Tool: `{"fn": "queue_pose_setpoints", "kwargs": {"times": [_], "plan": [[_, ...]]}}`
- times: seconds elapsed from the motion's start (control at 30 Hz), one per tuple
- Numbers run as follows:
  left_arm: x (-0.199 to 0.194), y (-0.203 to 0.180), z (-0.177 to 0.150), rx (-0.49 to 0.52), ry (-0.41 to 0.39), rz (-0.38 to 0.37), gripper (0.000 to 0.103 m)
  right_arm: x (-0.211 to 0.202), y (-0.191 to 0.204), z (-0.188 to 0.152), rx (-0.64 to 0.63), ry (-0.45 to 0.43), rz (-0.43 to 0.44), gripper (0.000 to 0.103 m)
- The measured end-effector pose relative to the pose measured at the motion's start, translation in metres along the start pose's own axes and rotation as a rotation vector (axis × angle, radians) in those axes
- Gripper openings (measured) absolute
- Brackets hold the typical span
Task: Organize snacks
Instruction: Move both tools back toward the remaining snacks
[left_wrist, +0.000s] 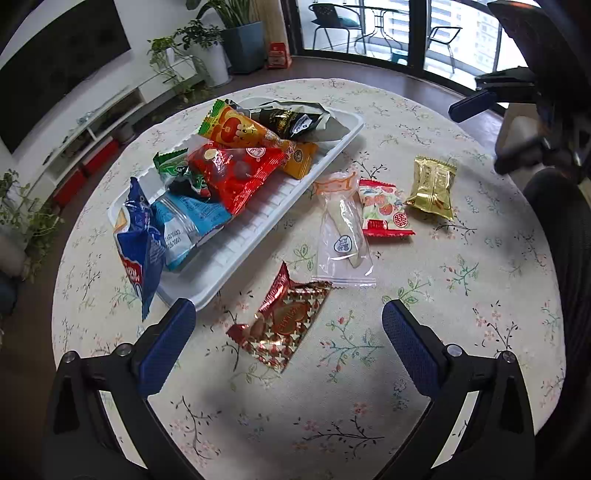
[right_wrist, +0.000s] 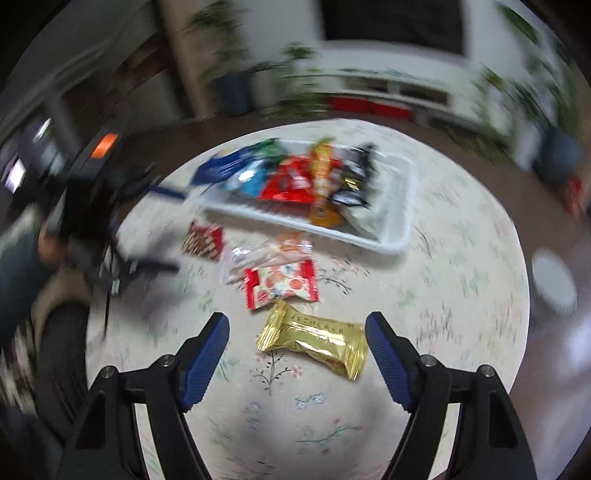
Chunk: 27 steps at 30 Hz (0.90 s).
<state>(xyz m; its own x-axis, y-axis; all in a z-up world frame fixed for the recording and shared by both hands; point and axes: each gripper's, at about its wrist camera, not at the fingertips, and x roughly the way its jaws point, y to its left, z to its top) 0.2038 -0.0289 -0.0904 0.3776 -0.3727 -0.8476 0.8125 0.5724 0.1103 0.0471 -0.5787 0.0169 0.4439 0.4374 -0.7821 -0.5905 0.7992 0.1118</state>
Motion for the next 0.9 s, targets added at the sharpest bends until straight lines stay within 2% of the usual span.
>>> {"fn": "queue_pose_setpoints", "kwargs": {"times": [0.13, 0.3, 0.43, 0.5, 0.77, 0.9], "plan": [[0.009, 0.006, 0.008, 0.057, 0.046, -0.035, 0.102, 0.014, 0.005, 0.001, -0.212, 0.09, 0.092, 0.079], [0.028, 0.006, 0.012, 0.128, 0.123, -0.064, 0.102, 0.039, -0.006, 0.004, -0.299, 0.189, 0.125, 0.078], [0.033, 0.012, 0.021, 0.135, 0.126, -0.089, 0.1, 0.058, -0.008, 0.002, -0.376, 0.264, 0.146, 0.073], [0.036, 0.014, 0.025, 0.129, 0.126, -0.103, 0.096, 0.065, -0.009, 0.0, -0.416, 0.295, 0.16, 0.069], [0.032, 0.015, 0.028, 0.146, 0.115, -0.091, 0.082, 0.074, -0.014, -0.005, -0.44, 0.306, 0.163, 0.068], [0.02, 0.012, 0.024, 0.135, 0.087, -0.072, 0.082, 0.074, -0.018, -0.008, -0.427, 0.295, 0.163, 0.068]]}}
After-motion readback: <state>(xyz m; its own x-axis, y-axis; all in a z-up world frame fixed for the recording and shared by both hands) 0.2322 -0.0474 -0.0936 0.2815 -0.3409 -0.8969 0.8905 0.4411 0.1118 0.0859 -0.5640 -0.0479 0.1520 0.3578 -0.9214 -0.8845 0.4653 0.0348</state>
